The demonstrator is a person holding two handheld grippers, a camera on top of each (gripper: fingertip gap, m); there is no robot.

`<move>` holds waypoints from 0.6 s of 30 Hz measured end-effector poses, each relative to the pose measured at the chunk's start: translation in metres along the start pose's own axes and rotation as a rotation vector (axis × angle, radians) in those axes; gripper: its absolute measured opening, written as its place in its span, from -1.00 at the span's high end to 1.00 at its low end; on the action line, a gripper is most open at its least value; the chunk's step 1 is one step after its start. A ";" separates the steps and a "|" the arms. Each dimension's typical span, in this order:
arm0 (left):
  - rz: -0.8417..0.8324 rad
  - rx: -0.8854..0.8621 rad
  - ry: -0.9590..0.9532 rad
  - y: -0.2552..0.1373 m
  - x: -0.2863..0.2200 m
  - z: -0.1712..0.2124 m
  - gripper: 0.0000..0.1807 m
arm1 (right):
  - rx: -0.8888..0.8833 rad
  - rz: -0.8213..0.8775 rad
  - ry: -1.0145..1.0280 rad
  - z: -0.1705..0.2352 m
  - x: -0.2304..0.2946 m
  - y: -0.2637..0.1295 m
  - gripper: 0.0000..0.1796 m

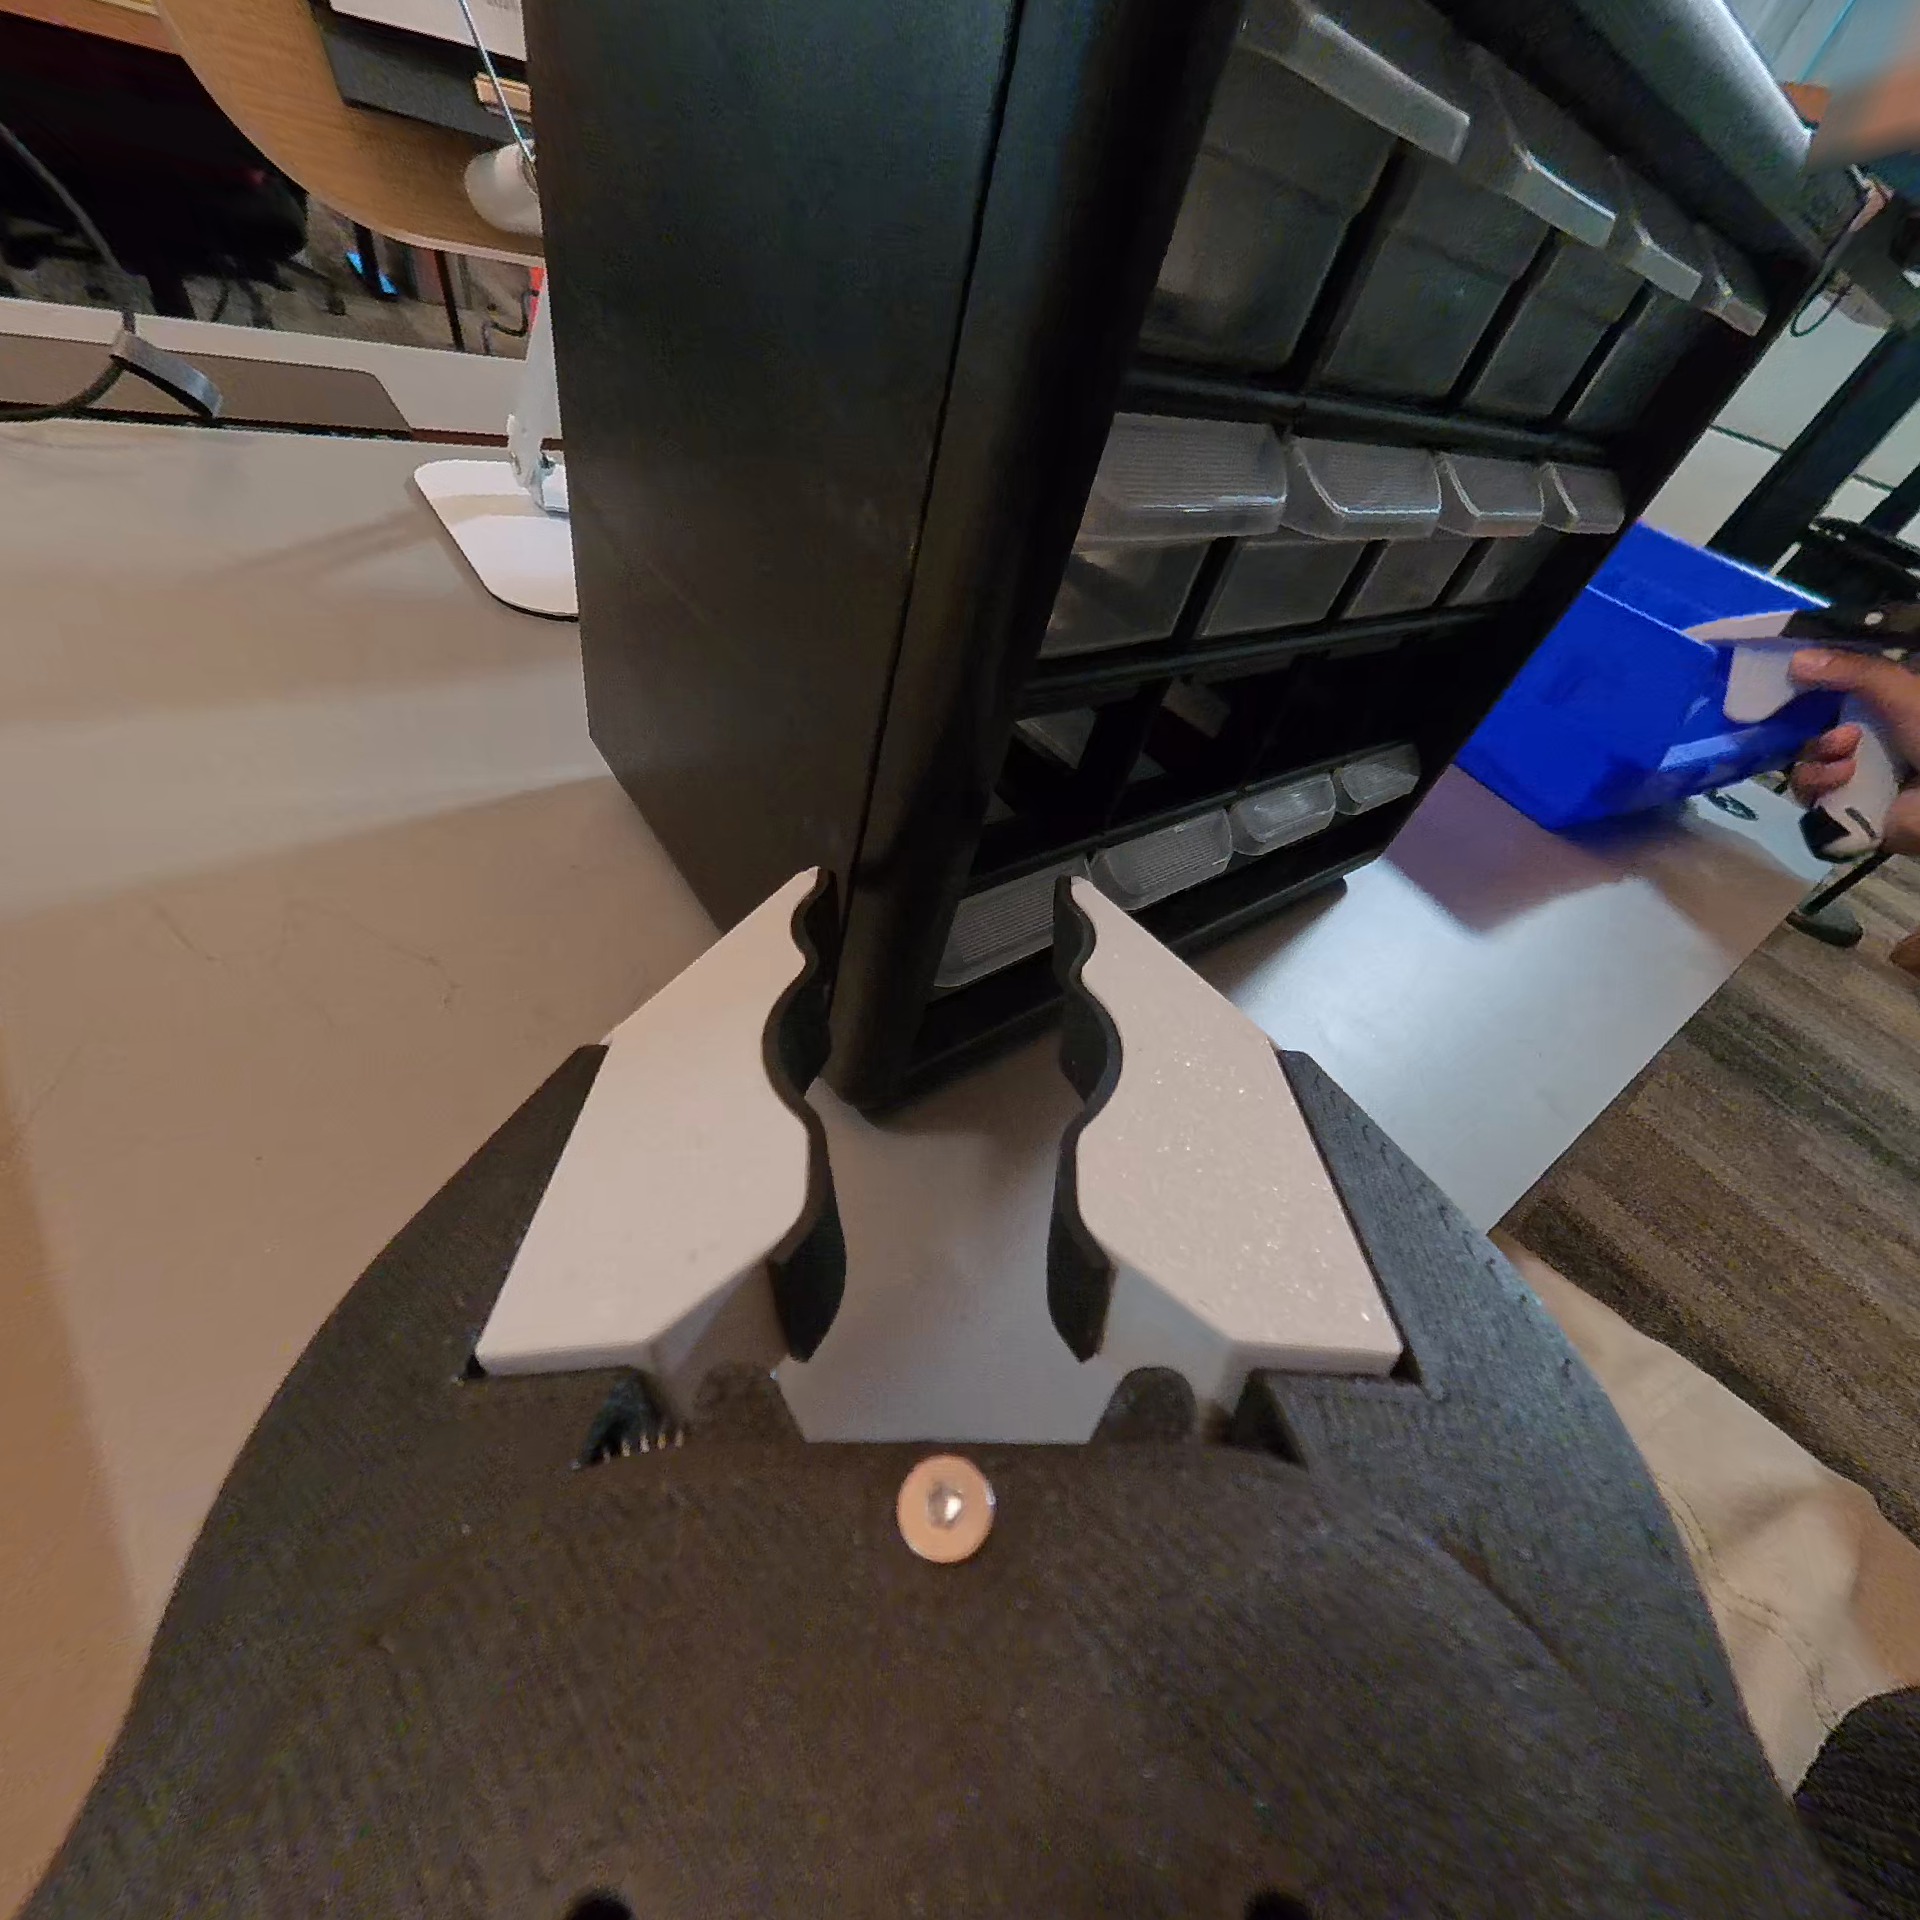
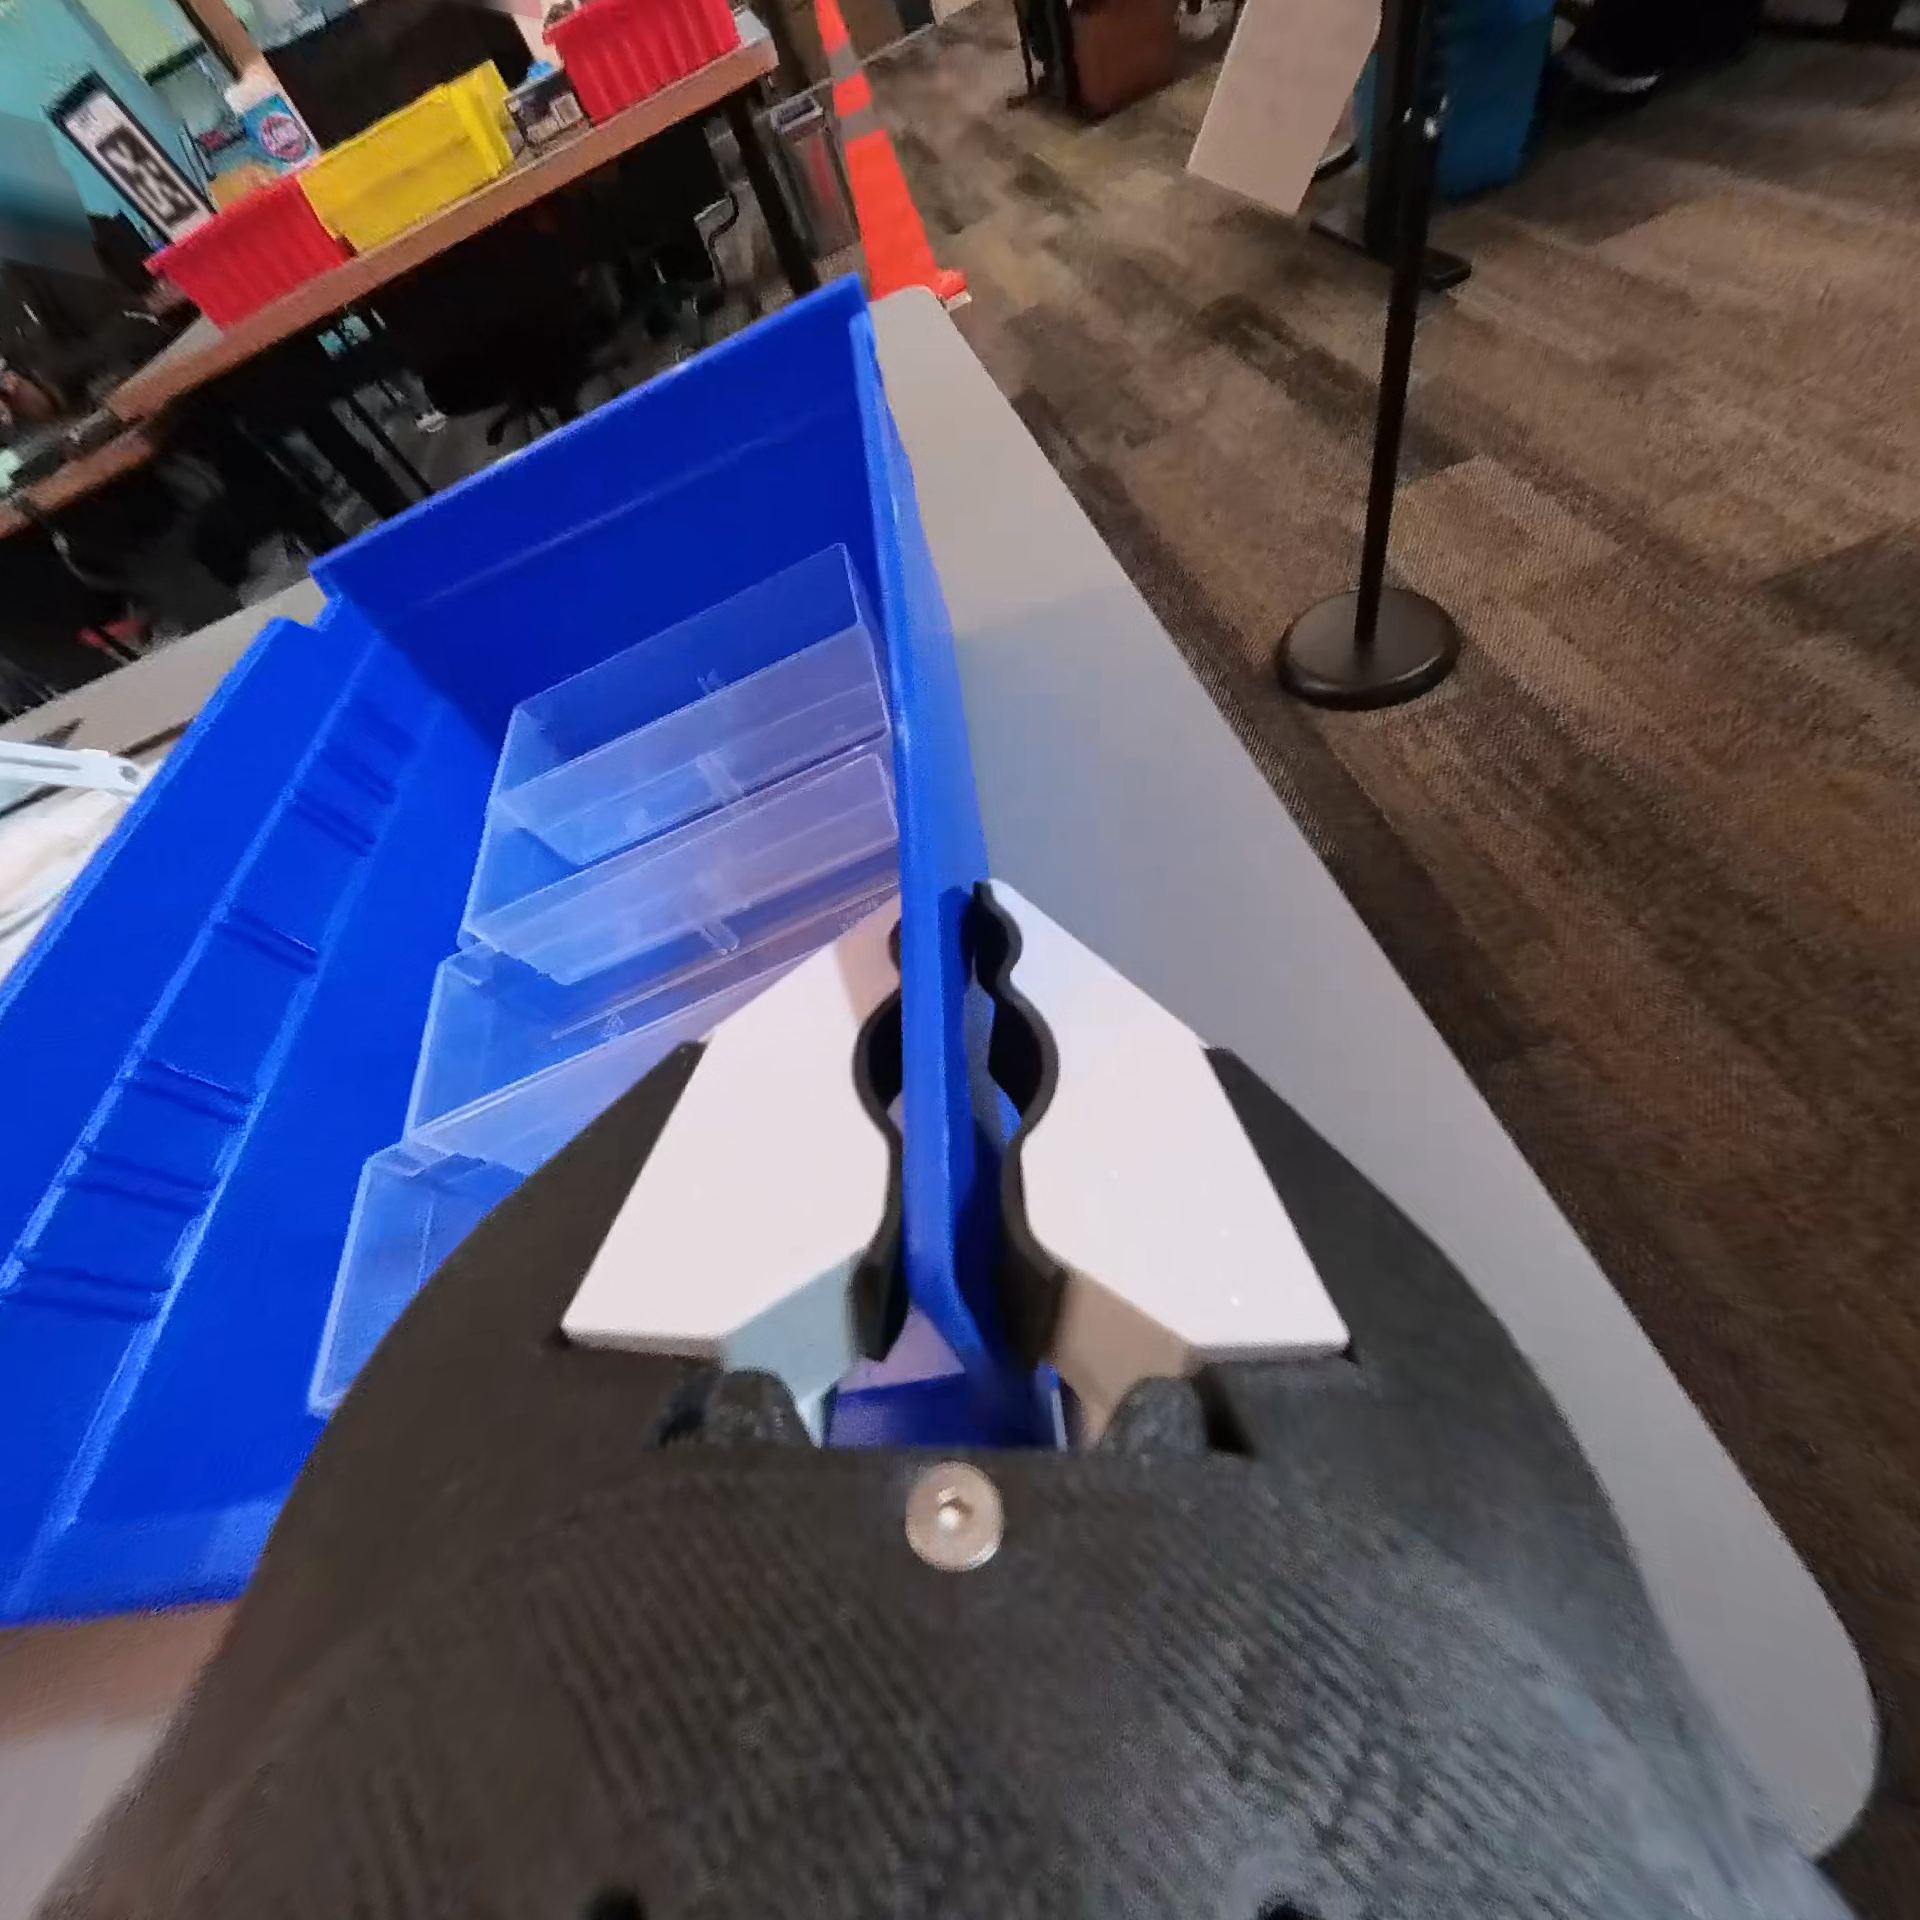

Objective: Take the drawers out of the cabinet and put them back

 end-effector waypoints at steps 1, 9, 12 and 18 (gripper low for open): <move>0.000 0.000 -0.001 0.000 0.000 0.000 0.58 | -0.009 0.009 -0.017 -0.002 0.002 -0.002 0.93; 0.000 -0.001 -0.013 0.000 0.001 0.000 0.58 | -0.067 -0.035 0.072 -0.015 0.014 -0.011 0.93; -0.002 -0.002 -0.013 0.000 0.001 0.000 0.58 | -0.109 -0.107 0.143 -0.023 0.019 -0.017 0.93; -0.141 -0.013 0.105 -0.010 0.004 -0.008 0.56 | -0.173 -0.179 0.156 -0.050 0.048 -0.042 0.93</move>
Point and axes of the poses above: each gripper's, where its closed fingertips meet, y out along the fingers, z out of its underside, x = y × z across the jaws, the point moved 10 cm from there along -y, back along the fingers, and after that the axes turned 6 degrees about z, right-handed, at the moved point
